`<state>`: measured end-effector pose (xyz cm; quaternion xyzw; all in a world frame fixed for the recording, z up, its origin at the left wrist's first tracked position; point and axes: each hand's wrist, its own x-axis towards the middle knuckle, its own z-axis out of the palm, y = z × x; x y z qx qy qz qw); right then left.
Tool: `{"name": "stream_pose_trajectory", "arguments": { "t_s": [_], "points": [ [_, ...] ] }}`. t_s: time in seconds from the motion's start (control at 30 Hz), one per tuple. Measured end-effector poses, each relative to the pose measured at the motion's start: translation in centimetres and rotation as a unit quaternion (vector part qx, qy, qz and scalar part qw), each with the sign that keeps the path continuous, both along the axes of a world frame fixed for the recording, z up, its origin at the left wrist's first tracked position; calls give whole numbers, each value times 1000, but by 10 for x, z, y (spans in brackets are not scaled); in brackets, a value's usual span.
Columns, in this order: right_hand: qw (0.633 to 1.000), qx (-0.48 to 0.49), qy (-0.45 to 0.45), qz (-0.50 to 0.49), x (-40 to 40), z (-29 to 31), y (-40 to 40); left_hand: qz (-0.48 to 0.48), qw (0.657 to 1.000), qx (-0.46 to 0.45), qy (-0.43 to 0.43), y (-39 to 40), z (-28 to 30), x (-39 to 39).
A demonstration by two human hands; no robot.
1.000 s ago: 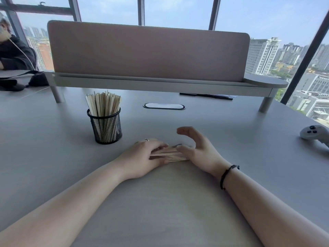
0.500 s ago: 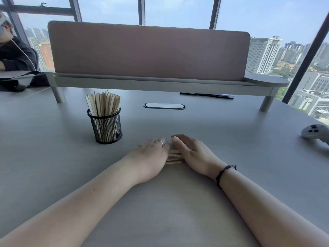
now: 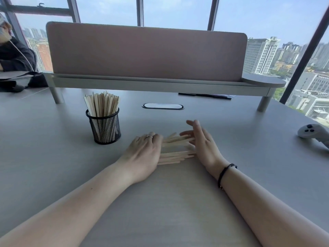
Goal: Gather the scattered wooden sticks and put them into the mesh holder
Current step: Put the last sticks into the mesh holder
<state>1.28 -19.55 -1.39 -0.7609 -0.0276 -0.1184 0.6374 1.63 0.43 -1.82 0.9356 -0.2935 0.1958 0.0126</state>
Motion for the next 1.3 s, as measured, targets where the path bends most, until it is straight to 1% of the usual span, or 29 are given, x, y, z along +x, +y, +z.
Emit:
{"name": "stream_pose_trajectory", "arguments": {
  "t_s": [0.07, 0.1, 0.13, 0.17, 0.2, 0.23, 0.27, 0.3, 0.33, 0.37, 0.47, 0.5, 0.53, 0.57, 0.6, 0.67, 0.7, 0.73, 0.77, 0.8, 0.9, 0.97, 1.07, 1.2, 1.3],
  "points": [
    [998, 62, 20, -20, 1, 2, -3, -6, 996, -86, -4, 8, -1, 6],
    [998, 58, 27, -23, 2, 2, -4, -4, 989, -148, 0, 12, 1, 8],
    [999, 30, 31, -17, 2, 1, -4, 0, 976, -218, 7, 15, 3, 9],
    [999, -33, 29, -4, 1, 0, -4, 7, 958, -284, 20, 17, 6, 11],
    [991, -132, 20, 13, -1, -2, -3, 24, 937, -348, 32, 19, 10, 12],
    [966, -256, 1, 32, -3, -4, 1, 38, 912, -405, 47, 23, 12, 14],
    [926, -371, -24, 56, -6, -6, 8, 49, 888, -454, 60, 28, 12, 17],
    [886, -454, -44, 83, -9, -7, 16, 57, 867, -490, 72, 33, 12, 21],
    [859, -498, -55, 107, -11, -9, 24, 58, 845, -523, 91, 37, 11, 22],
    [850, -510, -52, 124, -12, -10, 31, 53, 820, -559, 113, 39, 11, 22],
    [866, -478, -48, 135, -12, -8, 39, 24, 728, -659, 186, 36, 14, 20],
    [871, -469, -48, 135, -12, -7, 38, 10, 709, -675, 202, 33, 14, 19],
    [874, -463, -45, 136, -12, -4, 37, 1, 702, -681, 209, 31, 15, 18],
    [876, -460, -35, 138, -12, -2, 35, -9, 707, -676, 205, 30, 14, 17],
    [877, -460, -25, 139, -12, 1, 34, -19, 727, -659, 192, 29, 12, 18],
    [872, -469, -9, 139, -11, 6, 33, -34, 786, -595, 164, 29, 7, 21],
    [869, -475, -6, 139, -11, 9, 33, -32, 808, -567, 157, 31, 6, 21],
    [867, -478, -4, 139, -12, 11, 33, -28, 817, -554, 157, 31, 5, 20],
    [866, -480, -1, 142, -13, 13, 33, -26, 816, -555, 159, 32, 4, 19],
    [864, -482, 1, 145, -14, 14, 34, -29, 808, -566, 162, 32, 5, 18],
    [848, -506, -5, 157, -17, 15, 33, -45, 762, -621, 175, 29, 9, 13],
    [837, -522, -13, 163, -17, 15, 32, -42, 744, -644, 176, 28, 10, 11],
    [840, -514, -12, 173, -18, 14, 28, -23, 752, -643, 142, 31, 9, 13],
    [863, -480, -20, 152, -16, 13, 21, -11, 748, -656, 104, 33, 6, 16],
    [866, -477, -12, 148, -15, 13, 21, -12, 750, -655, 94, 33, 5, 17]
  ]
}}
